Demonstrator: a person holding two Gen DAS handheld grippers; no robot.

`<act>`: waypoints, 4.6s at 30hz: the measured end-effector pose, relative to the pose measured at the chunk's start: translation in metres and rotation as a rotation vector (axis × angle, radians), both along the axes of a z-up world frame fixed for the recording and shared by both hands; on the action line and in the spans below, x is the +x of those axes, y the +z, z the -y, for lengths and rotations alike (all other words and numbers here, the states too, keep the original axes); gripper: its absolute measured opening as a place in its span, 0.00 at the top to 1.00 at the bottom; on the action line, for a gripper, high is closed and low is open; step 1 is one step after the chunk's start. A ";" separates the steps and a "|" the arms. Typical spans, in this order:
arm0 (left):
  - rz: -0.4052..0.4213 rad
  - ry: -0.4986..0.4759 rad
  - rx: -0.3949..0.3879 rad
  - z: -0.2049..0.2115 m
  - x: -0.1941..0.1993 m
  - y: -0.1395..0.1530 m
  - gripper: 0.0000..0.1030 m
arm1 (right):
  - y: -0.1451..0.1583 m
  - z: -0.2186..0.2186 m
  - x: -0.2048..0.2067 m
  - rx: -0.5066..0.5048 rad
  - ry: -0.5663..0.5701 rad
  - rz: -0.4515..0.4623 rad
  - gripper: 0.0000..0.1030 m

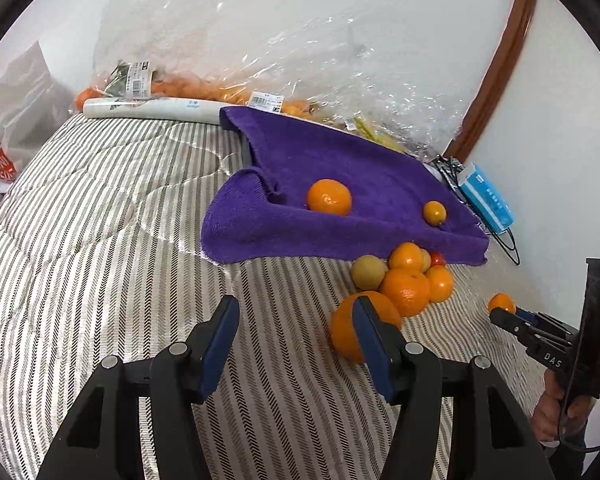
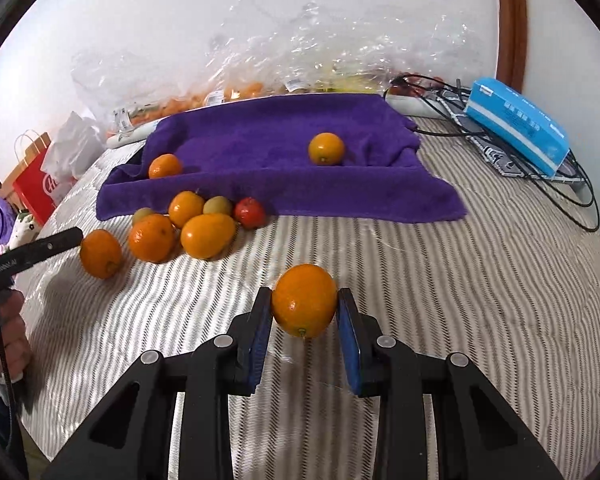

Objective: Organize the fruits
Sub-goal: 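Grasp a large orange with the left tool while the right tool holds its orange, then carry the right tool's orange over the purple towel while the left tool carries its orange there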

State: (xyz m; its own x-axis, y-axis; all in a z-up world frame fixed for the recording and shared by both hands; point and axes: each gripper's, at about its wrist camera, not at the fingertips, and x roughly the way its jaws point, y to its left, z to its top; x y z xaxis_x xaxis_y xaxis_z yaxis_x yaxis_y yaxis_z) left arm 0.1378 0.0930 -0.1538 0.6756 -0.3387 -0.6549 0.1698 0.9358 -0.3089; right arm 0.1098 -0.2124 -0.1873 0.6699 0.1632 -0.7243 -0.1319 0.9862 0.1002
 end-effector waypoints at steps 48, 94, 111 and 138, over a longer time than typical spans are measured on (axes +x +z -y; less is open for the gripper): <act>-0.044 -0.121 0.216 0.071 0.001 -0.015 0.60 | 0.013 0.023 -0.007 0.065 -0.024 0.036 0.69; 0.057 0.160 0.053 0.048 0.103 0.056 0.60 | 0.089 0.038 0.098 -0.027 -0.059 0.188 0.69; 0.025 0.270 -0.037 0.033 0.135 0.016 0.60 | 0.040 0.052 0.155 0.054 -0.061 0.102 0.69; 0.031 0.222 -0.014 0.045 0.141 -0.001 0.60 | 0.017 0.031 0.159 0.009 0.017 0.047 0.69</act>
